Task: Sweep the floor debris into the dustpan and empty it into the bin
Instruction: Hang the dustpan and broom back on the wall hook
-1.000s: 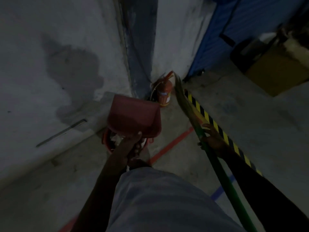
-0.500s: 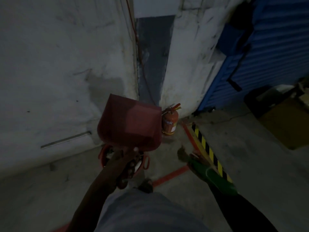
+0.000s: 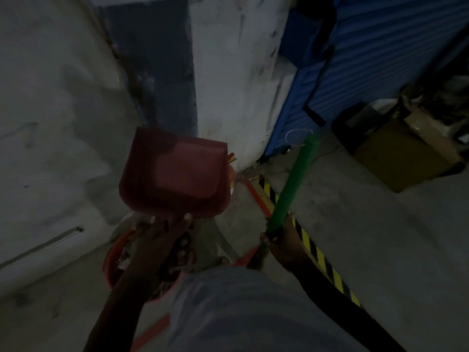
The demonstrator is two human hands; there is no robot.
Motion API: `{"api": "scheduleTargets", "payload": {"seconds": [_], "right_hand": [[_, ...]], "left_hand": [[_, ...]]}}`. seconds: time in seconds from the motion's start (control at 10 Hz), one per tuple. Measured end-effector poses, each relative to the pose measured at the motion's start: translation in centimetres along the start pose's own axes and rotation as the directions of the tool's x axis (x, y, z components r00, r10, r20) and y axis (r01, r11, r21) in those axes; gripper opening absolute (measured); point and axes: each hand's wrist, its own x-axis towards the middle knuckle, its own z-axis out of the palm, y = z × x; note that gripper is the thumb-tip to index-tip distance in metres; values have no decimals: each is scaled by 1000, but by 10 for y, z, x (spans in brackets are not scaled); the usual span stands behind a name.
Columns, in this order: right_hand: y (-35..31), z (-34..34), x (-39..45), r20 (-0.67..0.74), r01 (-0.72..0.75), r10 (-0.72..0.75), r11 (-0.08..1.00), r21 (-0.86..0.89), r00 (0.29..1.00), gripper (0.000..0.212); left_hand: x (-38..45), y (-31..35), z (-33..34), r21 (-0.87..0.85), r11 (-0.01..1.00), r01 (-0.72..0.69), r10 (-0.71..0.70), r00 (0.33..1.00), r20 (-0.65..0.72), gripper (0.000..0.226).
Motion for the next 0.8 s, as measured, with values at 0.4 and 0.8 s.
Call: {"api": "scheduleTargets", "payload": {"seconds": [0.4, 0.8], "right_hand": [[-31, -84, 100, -139, -4, 46, 959, 285, 989, 29], [-49, -186, 218, 133, 382, -399, 914, 140, 907, 25]], "left_hand": [[63, 52, 122, -11, 1000, -25, 26, 995, 92, 64], [63, 40, 254, -212, 969, -125, 100, 987, -124, 49]]}}
